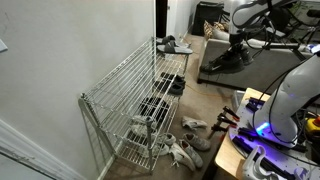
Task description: Move the shoes to a lower shelf
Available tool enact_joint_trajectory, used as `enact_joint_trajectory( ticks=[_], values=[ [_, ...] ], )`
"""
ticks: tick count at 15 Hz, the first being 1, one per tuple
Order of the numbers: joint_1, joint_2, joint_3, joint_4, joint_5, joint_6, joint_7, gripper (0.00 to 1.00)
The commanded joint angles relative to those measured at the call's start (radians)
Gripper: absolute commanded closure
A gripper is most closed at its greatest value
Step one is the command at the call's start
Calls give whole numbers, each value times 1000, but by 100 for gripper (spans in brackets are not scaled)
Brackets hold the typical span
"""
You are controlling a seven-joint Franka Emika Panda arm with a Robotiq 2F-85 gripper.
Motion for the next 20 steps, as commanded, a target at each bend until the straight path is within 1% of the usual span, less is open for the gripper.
enact_joint_trajectory(
  ticks=[1, 3, 4, 7, 10, 12, 14, 17, 20],
  values=[
    [-5, -1, 5, 1, 2, -2, -1, 83],
    [-5, -1, 4, 1, 2, -2, -1, 83],
    [-4, 1, 8, -5, -6, 18, 11, 96],
    [4, 55, 22, -18, -20, 73, 35, 96],
    [-4, 143, 35, -17, -61, 197, 115, 96],
    [-7, 218, 35, 8, -100, 267, 170, 96],
    [-2, 297, 28, 42, -115, 320, 200, 96],
    [14, 403, 22, 103, -103, 333, 176, 96],
    [22, 493, 20, 170, -85, 341, 111, 96]
  ],
)
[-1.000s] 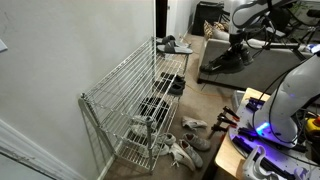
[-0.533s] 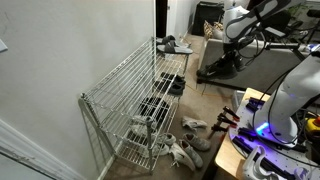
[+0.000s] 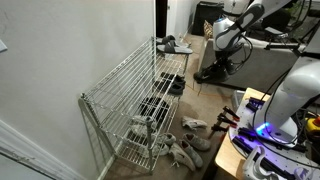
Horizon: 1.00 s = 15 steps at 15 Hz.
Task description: Move the shoes to a lower shelf
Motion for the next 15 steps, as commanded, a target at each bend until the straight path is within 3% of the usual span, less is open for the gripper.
enact_joint_trajectory(
  ticks=[1, 10, 13, 14, 15],
  values=[
    [12, 85, -2, 91, 9, 4, -89, 96],
    [-3, 216, 11, 232, -3, 144, -342, 96],
    [-7, 267, 13, 289, -7, 123, -404, 96],
    [9, 251, 8, 251, 3, 126, -347, 83],
    [8, 269, 9, 267, 3, 126, -359, 83]
  ],
)
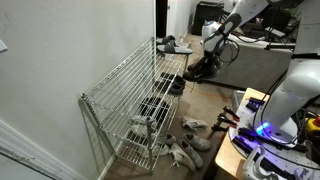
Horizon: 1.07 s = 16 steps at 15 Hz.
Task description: Move the shoes to a lower shelf
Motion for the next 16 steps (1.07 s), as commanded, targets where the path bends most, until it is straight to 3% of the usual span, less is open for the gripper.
enact_joint_trajectory(
  ticks=[1, 5, 6, 10, 13, 16],
  values=[
    [0, 13, 0, 12, 1, -2, -8, 83],
    [-1, 24, 0, 19, 1, -2, -10, 83],
    [-25, 30, 23, 38, 37, -49, -75, 96],
    [-93, 72, 107, 109, 131, -169, -327, 96],
    [-101, 114, 137, 201, 131, -289, -454, 96],
    [-62, 144, 110, 271, 79, -309, -408, 96]
  ],
)
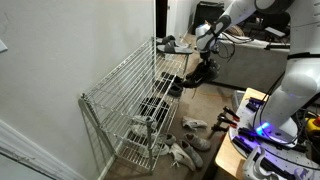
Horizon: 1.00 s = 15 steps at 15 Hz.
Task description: Move the shoes to a lower shelf
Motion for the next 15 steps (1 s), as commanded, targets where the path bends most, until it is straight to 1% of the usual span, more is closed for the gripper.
enact_joint_trajectory(
  ticks=[1, 3, 6, 10, 13, 15],
  values=[
    [24, 23, -10, 97, -37, -40, -6, 96],
    [36, 39, -25, 131, -55, -14, 33, 96],
    [23, 50, -22, 168, -35, -8, 36, 96],
    [-9, 80, 4, 215, 39, -11, 12, 96],
    [-38, 112, 26, 226, 107, 28, 9, 96],
    [-50, 144, 31, 231, 129, 62, 11, 96]
  ],
)
